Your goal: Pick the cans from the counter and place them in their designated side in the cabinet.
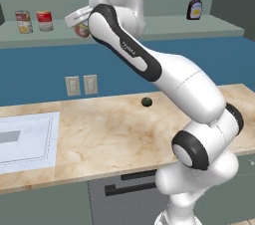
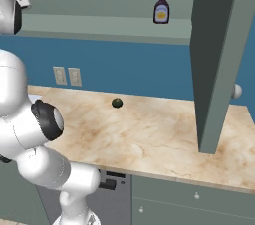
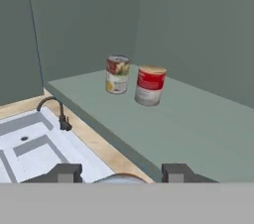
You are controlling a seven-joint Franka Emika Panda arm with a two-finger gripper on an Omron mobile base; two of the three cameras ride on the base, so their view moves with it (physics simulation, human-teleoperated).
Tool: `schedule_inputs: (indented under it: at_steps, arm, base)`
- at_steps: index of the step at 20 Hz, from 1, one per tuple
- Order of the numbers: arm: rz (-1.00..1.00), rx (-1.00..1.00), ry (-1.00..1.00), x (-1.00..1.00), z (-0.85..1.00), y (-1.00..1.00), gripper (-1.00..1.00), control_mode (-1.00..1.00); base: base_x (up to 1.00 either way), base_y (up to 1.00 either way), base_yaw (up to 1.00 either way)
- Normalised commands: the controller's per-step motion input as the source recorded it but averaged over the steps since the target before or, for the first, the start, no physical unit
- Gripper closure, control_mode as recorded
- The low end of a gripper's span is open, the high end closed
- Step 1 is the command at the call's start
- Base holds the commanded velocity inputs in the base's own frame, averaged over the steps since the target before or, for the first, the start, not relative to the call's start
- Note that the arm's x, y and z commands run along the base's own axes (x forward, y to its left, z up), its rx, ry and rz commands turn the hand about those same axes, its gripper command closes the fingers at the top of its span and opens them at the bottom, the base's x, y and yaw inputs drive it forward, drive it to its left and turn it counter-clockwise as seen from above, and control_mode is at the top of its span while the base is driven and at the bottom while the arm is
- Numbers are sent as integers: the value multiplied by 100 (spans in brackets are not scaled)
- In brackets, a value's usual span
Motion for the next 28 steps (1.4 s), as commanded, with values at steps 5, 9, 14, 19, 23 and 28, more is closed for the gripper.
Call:
schedule_inputs:
  at_steps: [5, 9, 14, 19, 23, 28]
  arm:
    - [0, -3, 3, 23, -4, 11, 100, -100]
    - [0, -2, 2, 25, 0, 11, 100, -100]
    - [0, -3, 2, 23, 0, 13, 100, -100]
    - [0, -3, 2, 20, 0, 12, 100, -100]
    - [0, -3, 3, 22, 0, 11, 100, -100]
    - [0, -3, 3, 25, -1, 11, 100, -100]
  base:
    - [0, 0, 0]
    - [0, 0, 0]
    - [0, 0, 0]
    - [0, 0, 0]
    - [0, 0, 0]
    - [0, 0, 0]
